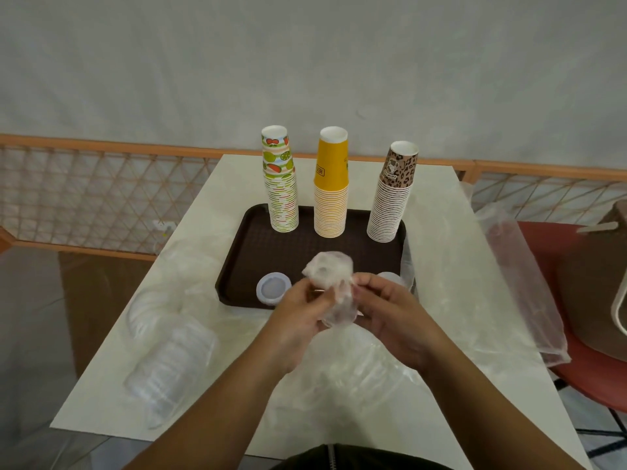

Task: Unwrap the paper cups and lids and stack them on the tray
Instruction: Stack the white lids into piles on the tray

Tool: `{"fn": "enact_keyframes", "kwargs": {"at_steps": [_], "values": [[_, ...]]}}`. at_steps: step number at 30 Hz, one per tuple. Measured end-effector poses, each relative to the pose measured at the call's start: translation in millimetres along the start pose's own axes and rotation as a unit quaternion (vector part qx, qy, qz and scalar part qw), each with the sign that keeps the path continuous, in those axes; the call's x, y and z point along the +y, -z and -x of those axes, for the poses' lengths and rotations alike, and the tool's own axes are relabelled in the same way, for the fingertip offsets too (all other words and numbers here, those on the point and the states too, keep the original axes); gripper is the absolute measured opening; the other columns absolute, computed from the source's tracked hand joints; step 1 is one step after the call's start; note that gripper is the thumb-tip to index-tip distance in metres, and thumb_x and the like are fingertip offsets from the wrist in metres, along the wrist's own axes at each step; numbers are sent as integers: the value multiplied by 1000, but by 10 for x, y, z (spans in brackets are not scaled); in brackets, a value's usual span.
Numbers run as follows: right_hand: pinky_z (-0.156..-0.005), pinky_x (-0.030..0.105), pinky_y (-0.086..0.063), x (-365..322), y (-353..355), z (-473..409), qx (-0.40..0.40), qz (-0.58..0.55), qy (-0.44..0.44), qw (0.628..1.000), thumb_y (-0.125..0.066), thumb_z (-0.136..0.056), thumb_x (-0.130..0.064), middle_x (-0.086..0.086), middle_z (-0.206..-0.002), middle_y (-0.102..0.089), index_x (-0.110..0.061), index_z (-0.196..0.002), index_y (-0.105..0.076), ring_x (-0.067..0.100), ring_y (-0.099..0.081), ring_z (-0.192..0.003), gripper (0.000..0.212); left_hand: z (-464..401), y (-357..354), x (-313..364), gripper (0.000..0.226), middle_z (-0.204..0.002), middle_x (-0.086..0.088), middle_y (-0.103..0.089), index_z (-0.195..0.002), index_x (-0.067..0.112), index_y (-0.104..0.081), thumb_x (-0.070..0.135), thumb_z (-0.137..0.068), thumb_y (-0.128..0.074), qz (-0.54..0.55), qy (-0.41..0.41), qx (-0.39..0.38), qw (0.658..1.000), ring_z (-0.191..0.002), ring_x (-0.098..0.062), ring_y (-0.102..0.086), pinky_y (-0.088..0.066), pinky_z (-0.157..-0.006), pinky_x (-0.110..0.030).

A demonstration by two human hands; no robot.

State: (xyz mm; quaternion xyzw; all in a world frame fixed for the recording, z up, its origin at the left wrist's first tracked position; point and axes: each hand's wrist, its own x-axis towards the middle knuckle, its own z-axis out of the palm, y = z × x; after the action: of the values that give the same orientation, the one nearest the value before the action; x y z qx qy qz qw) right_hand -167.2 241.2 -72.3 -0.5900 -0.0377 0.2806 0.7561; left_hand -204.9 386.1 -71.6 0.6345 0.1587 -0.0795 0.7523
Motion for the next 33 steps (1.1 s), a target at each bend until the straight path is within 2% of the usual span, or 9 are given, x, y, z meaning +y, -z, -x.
{"fn": "enact_keyframes", "kwargs": {"at_steps": [2,6,9,13,16,22,27,30,33], "values": [[-88,34,-55,0,-71,2,-2,23,14,1000,-48,-96,-13,11,-106,-69,-9,-107,-66,23,-66,-100,22,-19,-51,-41,27,-106,-6,-70,-117,11,-62,17,-91,-58,-24,-25,17,999,-101,-18,-67,-54,-89,-33],[-79,30,-55,-76,-42,-16,65,-54,-19,996,-37,-99,-6,5,-88,-70,-11,-92,-64,19,-66,-87,28,-50,-24,49,14,-99,-12,-71,-103,0,-60,4,-92,-53,199,49,18,979,-83,-17,-70,-57,-64,-24],[-69,27,-55,-136,-5,1,83,-71,-39,993,-40,-99,-11,7,-88,-67,-9,-88,-63,17,-66,-78,25,-51,-2,98,9,-93,-14,-70,-94,3,-55,4,-85,-58,272,65,9,960,-78,-18,-71,-58,-61,-26],[-74,27,-56,-132,-49,28,24,130,6,991,-56,-86,-38,4,-107,-64,-20,-107,-60,22,-65,-97,28,-14,-74,130,24,-106,-19,-68,-108,-4,-58,3,-84,-60,216,58,-4,975,-89,-24,-68,-58,-75,-31],[-63,16,-53,-163,-95,39,37,203,58,977,-52,-94,-25,1,-93,-68,-17,-98,-64,8,-67,-82,15,-28,-65,166,13,-91,-14,-73,-97,1,-63,-1,-88,-54,232,57,-20,971,-80,-21,-70,-57,-75,-30],[-67,35,-60,-171,91,-54,91,-165,-69,980,-46,-96,-6,13,-106,-68,-6,-104,-60,28,-66,-98,16,-23,51,67,4,-96,-16,-65,-90,3,-55,2,-92,-52,225,79,2,971,-78,-18,-68,-58,-64,-28],[-51,39,-58,-166,126,-35,105,-301,-133,939,-58,-84,-4,19,-78,-72,1,-82,-69,28,-71,-62,12,-61,128,33,17,-81,-16,-72,-93,-5,-66,2,-91,-51,342,139,73,926,-68,-21,-70,-57,-56,-29],[-59,35,-60,-106,223,-56,94,-250,-121,956,-54,-92,-22,15,-90,-73,-2,-104,-63,23,-73,-75,25,-66,199,-4,23,-90,-12,-71,-109,-1,-63,4,-86,-61,253,105,70,959,-75,-19,-70,-57,-59,-27],[-71,32,-58,-78,203,-18,14,-37,-74,996,-57,-86,-46,2,-104,-70,-17,-115,-60,18,-68,-95,41,-65,160,-63,29,-94,-13,-69,-109,1,-60,-3,-81,-65,146,61,39,987,-75,-19,-69,-56,-64,-29]]}}
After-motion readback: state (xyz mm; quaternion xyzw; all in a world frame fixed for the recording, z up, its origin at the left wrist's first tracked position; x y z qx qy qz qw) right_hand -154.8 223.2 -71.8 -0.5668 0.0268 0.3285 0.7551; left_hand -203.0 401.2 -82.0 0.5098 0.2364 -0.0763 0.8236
